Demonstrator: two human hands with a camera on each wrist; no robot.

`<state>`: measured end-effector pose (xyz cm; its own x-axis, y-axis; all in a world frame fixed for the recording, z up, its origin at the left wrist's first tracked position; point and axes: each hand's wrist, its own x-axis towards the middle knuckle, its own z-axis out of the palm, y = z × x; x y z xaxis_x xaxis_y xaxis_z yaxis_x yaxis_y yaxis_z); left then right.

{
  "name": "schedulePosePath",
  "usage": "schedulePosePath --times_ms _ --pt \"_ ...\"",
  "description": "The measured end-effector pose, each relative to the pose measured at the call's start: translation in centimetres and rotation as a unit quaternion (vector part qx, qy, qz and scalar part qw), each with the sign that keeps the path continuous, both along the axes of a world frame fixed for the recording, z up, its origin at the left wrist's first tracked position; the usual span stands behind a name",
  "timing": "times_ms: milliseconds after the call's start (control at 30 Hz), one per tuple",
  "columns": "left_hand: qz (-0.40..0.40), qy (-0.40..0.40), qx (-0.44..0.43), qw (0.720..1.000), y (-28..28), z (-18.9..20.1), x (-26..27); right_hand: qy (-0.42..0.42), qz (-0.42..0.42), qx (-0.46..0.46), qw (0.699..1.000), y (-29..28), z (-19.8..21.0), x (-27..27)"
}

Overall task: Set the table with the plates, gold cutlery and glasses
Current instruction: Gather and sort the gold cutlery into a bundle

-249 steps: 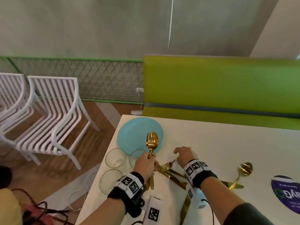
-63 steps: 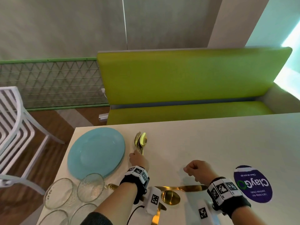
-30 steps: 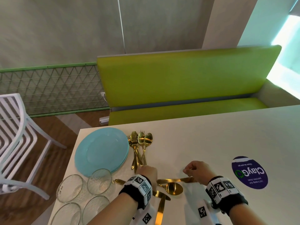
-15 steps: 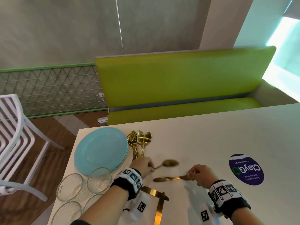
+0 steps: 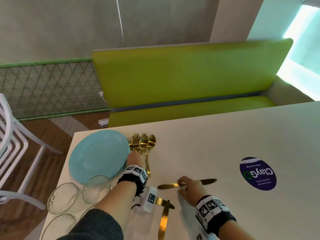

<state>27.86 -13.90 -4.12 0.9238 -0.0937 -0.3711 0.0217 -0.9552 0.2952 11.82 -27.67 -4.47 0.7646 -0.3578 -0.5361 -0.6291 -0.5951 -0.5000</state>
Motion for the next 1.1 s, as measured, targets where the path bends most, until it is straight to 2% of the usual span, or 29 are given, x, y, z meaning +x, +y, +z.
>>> schedulePosePath --times_ms 133,233,300,467,633,733,933,1100 --pt "-0.009 -0.028 -0.015 0.999 0.0 0.6 -0.5 -0.012 -0.043 0.009 0.999 -0.5 -0.1 -0.1" --pt "-0.063 -0.039 -0.048 0.996 0.1 1.1 -1.8 -0.019 -0.074 -0.005 0.997 -1.0 0.0 -0.2" --pt "-0.103 -0.013 -0.059 0.993 0.4 1.2 -3.1 -0.016 -0.108 -0.004 0.994 -1.4 -0.1 -0.3" --pt "-0.181 0.035 0.046 0.982 1.3 1.1 -7.3 0.004 -0.142 -0.042 0.989 -2.6 0.0 -0.6" --pt "-0.179 -0.007 0.112 0.977 2.9 1.1 -9.4 0.056 -0.144 -0.098 0.983 -3.8 1.0 -1.1" --pt "-0.185 -0.009 0.147 0.971 3.8 0.8 -9.7 0.059 -0.155 -0.130 0.977 -4.2 0.6 -2.0" --pt "-0.226 0.007 0.170 0.959 4.8 0.7 -9.3 0.118 -0.182 -0.145 0.965 -4.5 0.7 -3.9" --pt "-0.270 0.016 0.189 0.944 5.0 0.7 -9.0 0.112 -0.195 -0.139 0.964 -4.7 0.7 -4.9"
